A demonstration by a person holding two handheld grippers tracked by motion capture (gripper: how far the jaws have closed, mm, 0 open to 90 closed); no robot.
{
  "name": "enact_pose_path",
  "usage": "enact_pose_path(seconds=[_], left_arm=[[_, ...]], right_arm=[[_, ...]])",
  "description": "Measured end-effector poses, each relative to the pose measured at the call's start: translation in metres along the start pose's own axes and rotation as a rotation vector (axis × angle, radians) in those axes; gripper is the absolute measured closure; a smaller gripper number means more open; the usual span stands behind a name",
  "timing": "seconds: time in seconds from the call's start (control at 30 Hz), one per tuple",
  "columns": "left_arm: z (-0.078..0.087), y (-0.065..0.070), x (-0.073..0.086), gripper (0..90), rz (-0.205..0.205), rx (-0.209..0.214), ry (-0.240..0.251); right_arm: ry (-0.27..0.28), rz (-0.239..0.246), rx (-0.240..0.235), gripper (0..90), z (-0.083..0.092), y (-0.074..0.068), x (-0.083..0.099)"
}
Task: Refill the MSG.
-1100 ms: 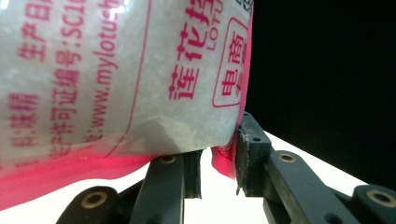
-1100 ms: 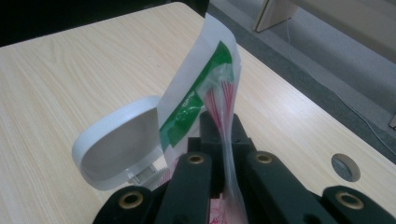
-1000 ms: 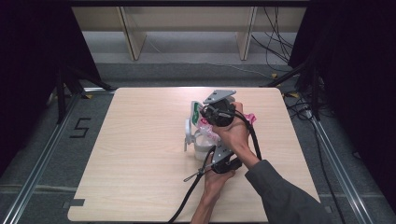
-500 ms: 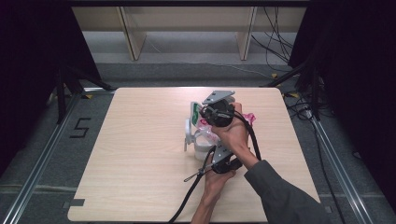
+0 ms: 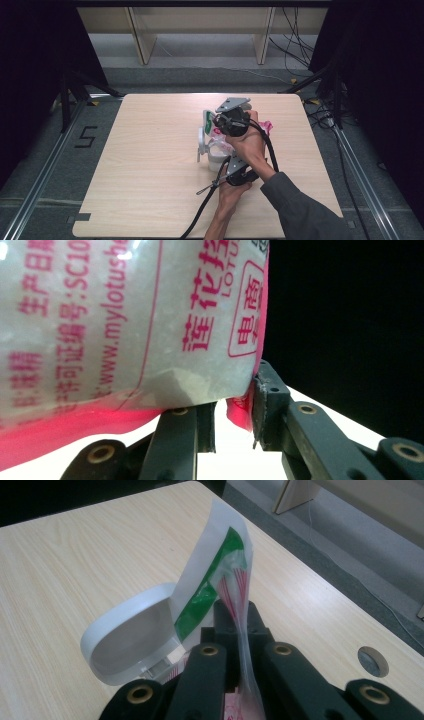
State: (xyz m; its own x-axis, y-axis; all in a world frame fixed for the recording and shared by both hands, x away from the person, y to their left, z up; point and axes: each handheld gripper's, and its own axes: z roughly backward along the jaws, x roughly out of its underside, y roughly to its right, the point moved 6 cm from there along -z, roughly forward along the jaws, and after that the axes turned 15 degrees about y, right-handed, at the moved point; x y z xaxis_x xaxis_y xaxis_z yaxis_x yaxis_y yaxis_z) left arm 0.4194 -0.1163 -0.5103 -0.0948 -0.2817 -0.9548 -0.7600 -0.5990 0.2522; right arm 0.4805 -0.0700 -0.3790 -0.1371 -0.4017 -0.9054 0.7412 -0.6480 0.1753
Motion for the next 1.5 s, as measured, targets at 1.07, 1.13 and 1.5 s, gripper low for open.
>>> enact_pose_path(seconds=[1.07,1.13,1.5], left_arm=[[0.0015,0.0002,-0.001,73.8,0.007,-0.001,0.009],[0.0018,0.0,-0.0011,73.9,0.005,-0.001,0.008],[0.0024,-0.0003,-0.0008,73.8,0.0,0.002,0.004]], right_arm=[[-0.025,-0.009,0.0,89.9,-0.0014,-0.0075,0.0015],[0.005,0.02,0.003,89.9,-0.0031,-0.0045,-0.0003],[-0.015,-0.016,-0.002,89.9,-0.0022,-0.0084,0.0011]])
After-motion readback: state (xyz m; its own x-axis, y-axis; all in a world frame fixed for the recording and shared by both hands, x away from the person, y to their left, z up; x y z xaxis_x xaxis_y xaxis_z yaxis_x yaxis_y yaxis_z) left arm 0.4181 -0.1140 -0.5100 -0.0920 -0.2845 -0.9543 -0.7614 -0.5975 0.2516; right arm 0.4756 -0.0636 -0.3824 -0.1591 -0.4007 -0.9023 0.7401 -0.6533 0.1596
